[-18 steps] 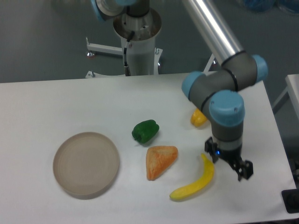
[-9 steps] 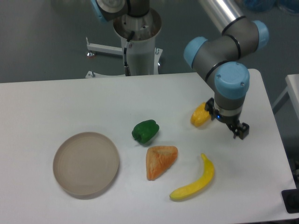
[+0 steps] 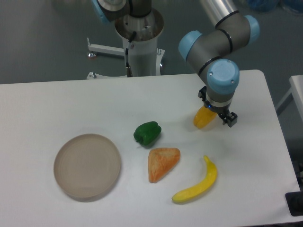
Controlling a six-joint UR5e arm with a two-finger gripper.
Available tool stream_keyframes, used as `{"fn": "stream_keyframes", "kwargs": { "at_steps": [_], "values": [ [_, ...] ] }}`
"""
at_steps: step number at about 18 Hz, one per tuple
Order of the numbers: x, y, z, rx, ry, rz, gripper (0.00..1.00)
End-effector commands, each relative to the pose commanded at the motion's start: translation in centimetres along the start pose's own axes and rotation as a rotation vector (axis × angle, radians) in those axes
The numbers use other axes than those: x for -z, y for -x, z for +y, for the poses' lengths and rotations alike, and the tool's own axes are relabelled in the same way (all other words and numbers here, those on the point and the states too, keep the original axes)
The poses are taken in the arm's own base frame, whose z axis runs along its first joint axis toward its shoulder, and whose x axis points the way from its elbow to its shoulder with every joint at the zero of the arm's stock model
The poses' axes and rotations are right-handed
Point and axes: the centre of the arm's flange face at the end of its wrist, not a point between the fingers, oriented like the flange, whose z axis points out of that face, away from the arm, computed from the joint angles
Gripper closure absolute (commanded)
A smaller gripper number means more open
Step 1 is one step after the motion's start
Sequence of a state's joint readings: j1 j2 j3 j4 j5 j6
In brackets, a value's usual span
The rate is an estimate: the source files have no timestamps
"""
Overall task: Pick up the yellow pepper from the table
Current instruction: 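Close the gripper fingers around the yellow pepper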
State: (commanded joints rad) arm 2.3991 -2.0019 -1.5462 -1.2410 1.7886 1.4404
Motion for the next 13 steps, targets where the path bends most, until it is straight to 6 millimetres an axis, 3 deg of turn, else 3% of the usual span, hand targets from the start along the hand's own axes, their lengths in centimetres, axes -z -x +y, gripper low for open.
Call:
{"fn": "stream_keyframes", "kwargs": {
  "at_steps": [3,13],
  "values": [
    [-0.8,-1.0,0.0,0.0,0.0,0.0,0.0],
    [-1.6,-1.4,-0.2,0.011,0.001,0.004,0.0]
  ]
}}
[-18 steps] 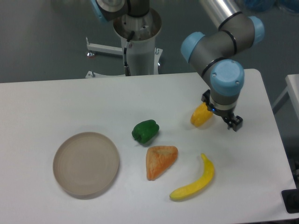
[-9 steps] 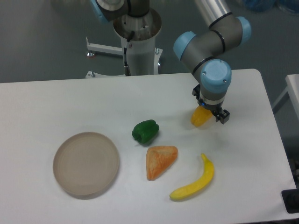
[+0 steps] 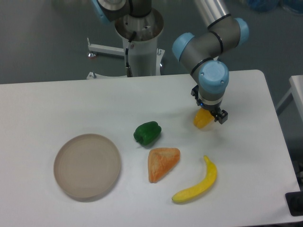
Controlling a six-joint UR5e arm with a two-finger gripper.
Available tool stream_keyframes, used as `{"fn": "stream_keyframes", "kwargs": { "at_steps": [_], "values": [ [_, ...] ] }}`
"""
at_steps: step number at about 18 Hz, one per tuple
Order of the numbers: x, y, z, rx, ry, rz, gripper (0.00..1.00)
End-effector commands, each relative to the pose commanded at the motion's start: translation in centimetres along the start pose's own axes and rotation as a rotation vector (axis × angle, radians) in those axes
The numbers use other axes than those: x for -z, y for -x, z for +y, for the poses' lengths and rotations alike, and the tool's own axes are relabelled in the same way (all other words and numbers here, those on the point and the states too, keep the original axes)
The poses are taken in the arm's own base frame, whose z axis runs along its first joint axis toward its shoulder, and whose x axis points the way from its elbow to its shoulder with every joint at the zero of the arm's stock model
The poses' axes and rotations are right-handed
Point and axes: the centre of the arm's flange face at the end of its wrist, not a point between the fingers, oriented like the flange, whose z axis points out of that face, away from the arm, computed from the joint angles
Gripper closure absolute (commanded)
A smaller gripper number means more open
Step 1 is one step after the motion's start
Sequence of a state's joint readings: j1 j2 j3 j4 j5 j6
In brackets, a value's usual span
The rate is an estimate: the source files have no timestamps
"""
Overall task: Pick up the yellow pepper from the table
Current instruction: 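Close the gripper fingers around the yellow pepper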
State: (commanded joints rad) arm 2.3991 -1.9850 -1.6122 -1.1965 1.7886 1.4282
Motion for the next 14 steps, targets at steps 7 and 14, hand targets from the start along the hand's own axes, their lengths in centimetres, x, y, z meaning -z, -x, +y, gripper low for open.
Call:
{"fn": "stream_keyframes", "kwargs": {
  "at_steps": [7,14],
  "values": [
    [-1.3,-0.3,-0.2,0.003,-0.006,0.003,0.0],
    [-1.8,-0.3,-0.2,0.001,-0.01,0.011,0.45]
  ]
}}
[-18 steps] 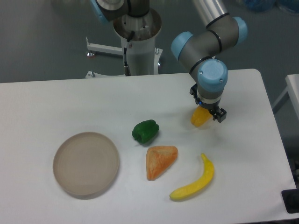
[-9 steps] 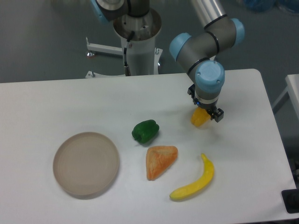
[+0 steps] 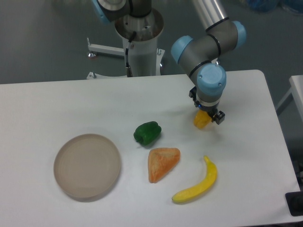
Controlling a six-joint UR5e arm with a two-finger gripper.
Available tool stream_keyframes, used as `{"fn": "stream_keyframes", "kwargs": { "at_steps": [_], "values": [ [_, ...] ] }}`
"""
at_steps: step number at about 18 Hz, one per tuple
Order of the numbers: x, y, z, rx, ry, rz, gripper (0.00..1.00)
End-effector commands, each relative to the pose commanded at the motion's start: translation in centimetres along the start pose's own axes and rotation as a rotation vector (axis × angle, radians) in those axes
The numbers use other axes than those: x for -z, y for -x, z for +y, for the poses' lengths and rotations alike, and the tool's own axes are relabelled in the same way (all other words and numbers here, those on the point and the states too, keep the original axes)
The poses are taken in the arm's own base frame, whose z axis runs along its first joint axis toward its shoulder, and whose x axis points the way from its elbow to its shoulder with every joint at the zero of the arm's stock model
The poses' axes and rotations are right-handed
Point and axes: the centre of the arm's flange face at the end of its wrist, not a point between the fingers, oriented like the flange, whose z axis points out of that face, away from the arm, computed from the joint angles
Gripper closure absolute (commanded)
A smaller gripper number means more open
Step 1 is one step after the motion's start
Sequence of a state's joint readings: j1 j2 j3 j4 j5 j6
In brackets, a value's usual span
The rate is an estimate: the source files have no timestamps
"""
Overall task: Pick up the yellow pepper from the table
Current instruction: 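Close the gripper fingers around the yellow pepper, then lift the held yellow pepper and carry it toward the banana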
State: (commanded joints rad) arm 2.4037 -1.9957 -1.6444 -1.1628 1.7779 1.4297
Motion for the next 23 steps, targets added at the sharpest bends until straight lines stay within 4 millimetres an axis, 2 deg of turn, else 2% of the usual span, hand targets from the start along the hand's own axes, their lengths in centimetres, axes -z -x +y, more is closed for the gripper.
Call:
{"fn": "stream_keyframes", "kwargs": {
  "at_steps": [2,7,10,16,20,23],
  "values": [
    [0.2,0.2,0.1,0.002,-0.001,-0.004,0.55],
    [1.0,0.6,0.2,0.003,-0.003,-0.02,0.58],
    [3.7,2.0,0.4,0.003,-0.018,-0.075,0.58],
    [10.4,5.0,-2.5,-0.003,-0.189,-0.194,0.58],
    [11.9,6.1,-4.8,-0.031,-0.196,-0.23,0.58],
    [12.0,6.3,-5.4,-0.036,-0.196,-0.235,0.58]
  ]
}}
